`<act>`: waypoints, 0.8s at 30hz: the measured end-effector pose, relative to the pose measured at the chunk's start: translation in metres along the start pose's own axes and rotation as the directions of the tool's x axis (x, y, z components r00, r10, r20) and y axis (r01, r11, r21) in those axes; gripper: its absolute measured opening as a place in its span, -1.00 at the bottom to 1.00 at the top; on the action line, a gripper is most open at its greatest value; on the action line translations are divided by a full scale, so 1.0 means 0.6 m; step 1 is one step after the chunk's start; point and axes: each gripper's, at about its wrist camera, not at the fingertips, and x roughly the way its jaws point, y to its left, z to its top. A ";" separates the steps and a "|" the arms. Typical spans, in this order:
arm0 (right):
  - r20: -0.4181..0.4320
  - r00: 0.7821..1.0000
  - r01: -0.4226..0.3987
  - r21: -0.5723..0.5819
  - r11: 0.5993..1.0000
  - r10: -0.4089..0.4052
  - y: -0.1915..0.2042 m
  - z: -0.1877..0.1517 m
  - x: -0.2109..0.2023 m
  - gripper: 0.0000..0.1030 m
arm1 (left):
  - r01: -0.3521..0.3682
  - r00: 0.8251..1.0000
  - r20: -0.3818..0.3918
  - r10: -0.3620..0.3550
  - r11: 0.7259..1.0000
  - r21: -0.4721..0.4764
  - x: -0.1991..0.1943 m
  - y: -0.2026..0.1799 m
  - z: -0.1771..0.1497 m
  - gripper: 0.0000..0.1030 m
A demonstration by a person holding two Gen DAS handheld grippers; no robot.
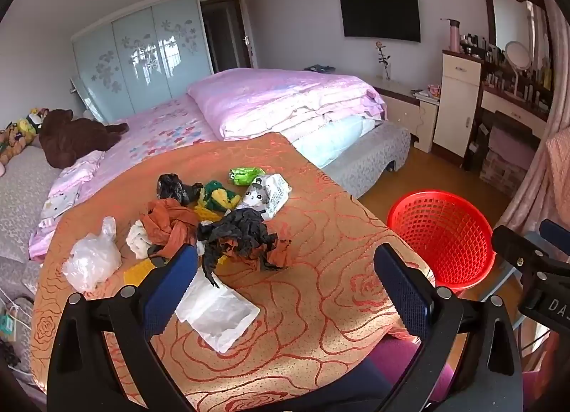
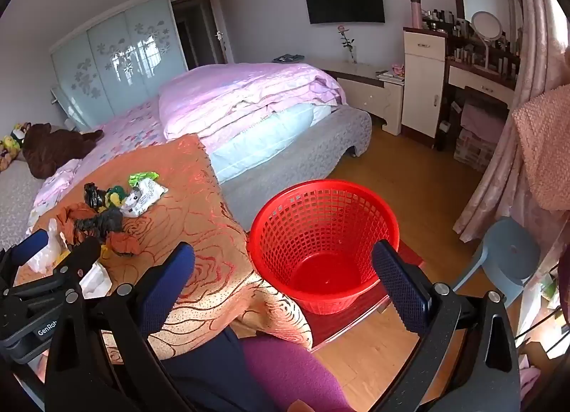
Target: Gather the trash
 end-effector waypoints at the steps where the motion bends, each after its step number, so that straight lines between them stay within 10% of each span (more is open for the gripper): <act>1: 0.000 1.000 -0.003 0.001 1.000 0.003 0.000 0.000 0.000 0.89 | -0.001 1.000 0.003 0.001 1.000 -0.001 0.000 0.000 0.000 0.85; 24: -0.006 0.999 0.032 0.032 0.999 -0.032 -0.007 0.024 0.008 0.89 | 0.020 1.000 -0.017 -0.020 1.000 0.013 0.014 -0.007 0.011 0.86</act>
